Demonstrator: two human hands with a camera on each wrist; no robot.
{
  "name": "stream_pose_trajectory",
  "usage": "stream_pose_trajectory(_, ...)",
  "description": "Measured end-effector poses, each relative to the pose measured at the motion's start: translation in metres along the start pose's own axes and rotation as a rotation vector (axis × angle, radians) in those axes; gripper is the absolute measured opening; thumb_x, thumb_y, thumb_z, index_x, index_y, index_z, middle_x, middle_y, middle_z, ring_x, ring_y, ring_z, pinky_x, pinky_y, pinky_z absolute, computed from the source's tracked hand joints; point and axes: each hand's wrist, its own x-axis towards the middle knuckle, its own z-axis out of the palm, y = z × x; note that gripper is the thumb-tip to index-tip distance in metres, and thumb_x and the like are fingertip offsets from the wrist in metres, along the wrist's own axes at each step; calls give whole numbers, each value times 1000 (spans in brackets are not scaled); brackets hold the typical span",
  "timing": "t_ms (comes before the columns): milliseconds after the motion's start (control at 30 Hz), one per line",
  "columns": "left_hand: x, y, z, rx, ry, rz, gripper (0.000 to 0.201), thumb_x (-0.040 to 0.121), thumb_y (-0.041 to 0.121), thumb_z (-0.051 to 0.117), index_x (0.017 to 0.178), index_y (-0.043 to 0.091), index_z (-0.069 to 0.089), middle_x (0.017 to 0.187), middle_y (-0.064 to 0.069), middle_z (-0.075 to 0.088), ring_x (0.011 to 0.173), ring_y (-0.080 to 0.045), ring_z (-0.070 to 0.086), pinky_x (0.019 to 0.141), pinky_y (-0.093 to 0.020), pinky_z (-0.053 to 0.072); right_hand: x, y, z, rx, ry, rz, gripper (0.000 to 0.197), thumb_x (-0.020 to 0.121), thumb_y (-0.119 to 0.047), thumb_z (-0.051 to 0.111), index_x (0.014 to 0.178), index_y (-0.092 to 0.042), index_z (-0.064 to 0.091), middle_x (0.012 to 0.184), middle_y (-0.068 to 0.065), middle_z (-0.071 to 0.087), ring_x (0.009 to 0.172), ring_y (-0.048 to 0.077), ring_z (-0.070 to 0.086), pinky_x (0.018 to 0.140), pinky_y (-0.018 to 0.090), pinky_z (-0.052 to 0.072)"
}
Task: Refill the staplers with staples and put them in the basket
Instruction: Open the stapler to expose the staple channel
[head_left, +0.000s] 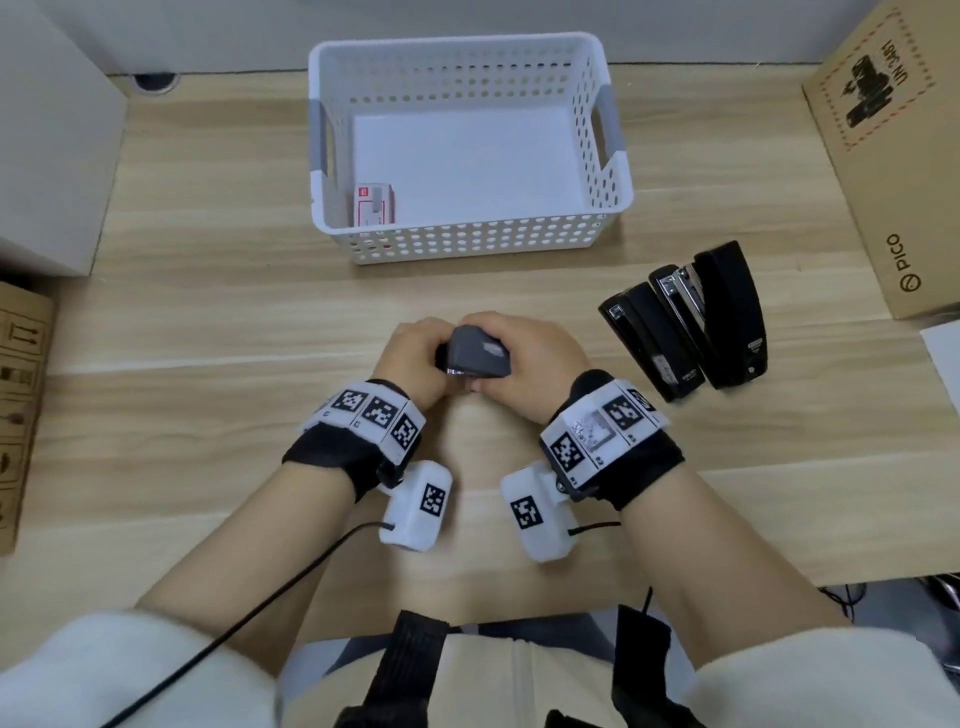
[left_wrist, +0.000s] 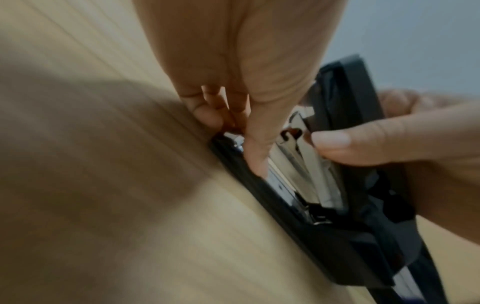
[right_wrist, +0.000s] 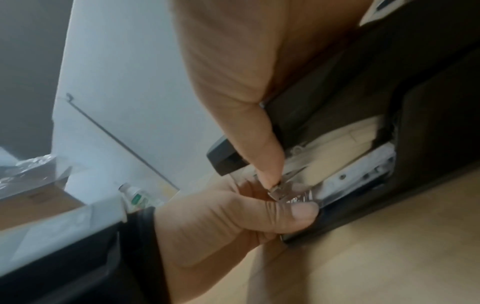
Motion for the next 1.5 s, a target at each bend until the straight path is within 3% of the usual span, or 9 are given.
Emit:
stream_pose_trajectory(233, -22, -43, -39, -62, 149, -91, 19, 71, -7, 64, 83, 8, 63, 73, 4, 53, 68, -14, 47, 56, -15, 34, 30, -52, 27, 76, -74, -90, 48, 69, -43, 74, 111, -28, 57, 107, -9, 64, 100, 14, 58, 92, 35, 43)
stream_pose_trajectory(333, -28, -58, -42, -136, 227, -96, 37, 63, 4, 73, 66, 37, 55, 71, 7, 55, 78, -24, 55, 67, -28, 44, 32, -65, 29, 273, 39, -52, 42, 60, -44, 81, 92, -34, 55, 91, -14, 59, 87, 10, 56, 84, 30, 47)
stream_pose_trajectory(433, -28, -67, -38, -181, 288, -101, 48, 62, 5, 77, 71, 46, 55, 87, 6, 60, 103, -32, 55, 91, -43, 46, 25, -64, 17, 549, 150, -97, 36, 58, -32, 83, 77, -30, 52, 76, -14, 56, 73, 7, 54, 70, 24, 48)
stream_pose_trajectory(533, -25, -71, -34, -199, 339, -80, 56, 63, 5, 77, 72, 56, 57, 96, 4, 64, 106, -29, 55, 98, -45, 44, 16, -48, -1, 854, 294, -110, 24, 62, -17, 75, 67, -23, 52, 63, -11, 54, 59, 3, 50, 60, 17, 45)
stream_pose_trajectory(667, -28, -70, -30, -178, 380, -72, 44, 65, 7, 76, 85, 44, 62, 99, 5, 64, 106, -28, 54, 98, -43, 44, 3, -11, -18, 1304, 472, 59, 14, 67, -9, 65, 64, -19, 55, 54, -4, 64, 57, 11, 60, 61, 24, 52)
stream_pose_trajectory(900, -28, -71, -30, -163, 376, -63, 41, 67, 6, 75, 96, 33, 65, 99, 6, 60, 108, -28, 52, 99, -43, 43, -7, 24, -19, 1426, 621, 175, 22, 85, -1, 52, 70, -16, 54, 58, 1, 67, 66, 20, 64, 72, 34, 52)
stream_pose_trajectory(1133, -25, -73, -31, -195, 357, -83, 44, 67, 6, 76, 90, 41, 61, 100, 4, 60, 108, -29, 52, 100, -43, 42, -6, 34, -29, 1057, 687, 346, 21, 76, -3, 57, 69, -23, 57, 66, 1, 64, 75, 23, 61, 89, 44, 49)
stream_pose_trajectory(1300, -23, -73, -32, -225, 344, -106, 45, 65, 6, 77, 86, 43, 61, 104, 0, 62, 108, -29, 53, 100, -43, 43, -3, 5, -47, 508, 641, 231, 31, 79, -1, 61, 71, -30, 54, 72, -13, 55, 70, 3, 52, 79, 26, 45)
stream_pose_trajectory(1500, -18, -77, -34, -257, 319, -127, 47, 62, 2, 77, 80, 43, 61, 106, -5, 66, 106, -26, 57, 99, -44, 45, 2, -36, -52, 153, 54, 160, 29, 71, -32, 76, 96, -27, 60, 89, -3, 60, 78, 12, 54, 74, 30, 46)
